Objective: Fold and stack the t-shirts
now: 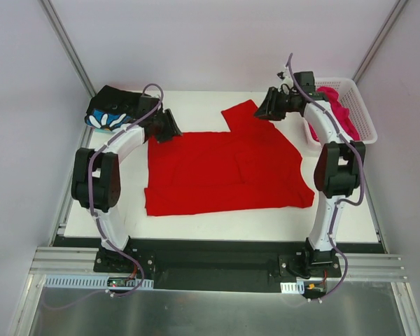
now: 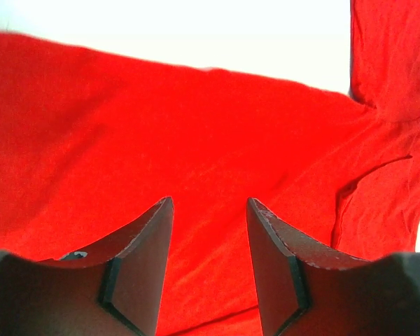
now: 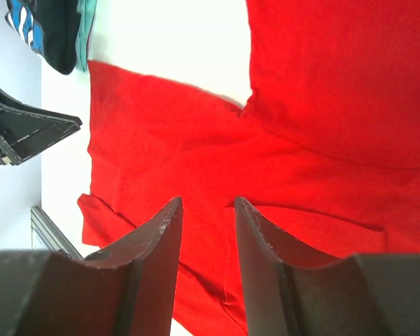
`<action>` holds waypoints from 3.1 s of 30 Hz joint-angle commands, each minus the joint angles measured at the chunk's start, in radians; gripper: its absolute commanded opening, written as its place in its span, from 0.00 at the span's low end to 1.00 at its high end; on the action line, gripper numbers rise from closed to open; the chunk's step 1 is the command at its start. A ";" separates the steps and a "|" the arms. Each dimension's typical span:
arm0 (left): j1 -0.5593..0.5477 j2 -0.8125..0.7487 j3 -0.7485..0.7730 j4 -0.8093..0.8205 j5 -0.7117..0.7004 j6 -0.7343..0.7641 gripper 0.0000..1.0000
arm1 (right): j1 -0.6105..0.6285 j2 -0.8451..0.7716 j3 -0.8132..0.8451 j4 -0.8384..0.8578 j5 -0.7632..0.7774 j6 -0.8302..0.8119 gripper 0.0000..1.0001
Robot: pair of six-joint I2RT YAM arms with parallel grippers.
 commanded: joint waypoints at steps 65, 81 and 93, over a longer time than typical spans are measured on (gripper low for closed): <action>-0.626 -0.365 -0.660 -0.221 -0.728 -0.584 0.57 | 0.124 -0.389 -0.668 -0.079 0.883 0.131 0.38; -0.661 -0.338 -0.732 -0.204 -0.702 -0.639 0.57 | 0.143 -0.245 -0.566 0.007 0.707 0.138 0.38; -0.663 -0.506 -0.844 -0.265 -0.669 -0.665 0.58 | 0.135 -0.151 -0.543 -0.076 0.742 0.148 0.35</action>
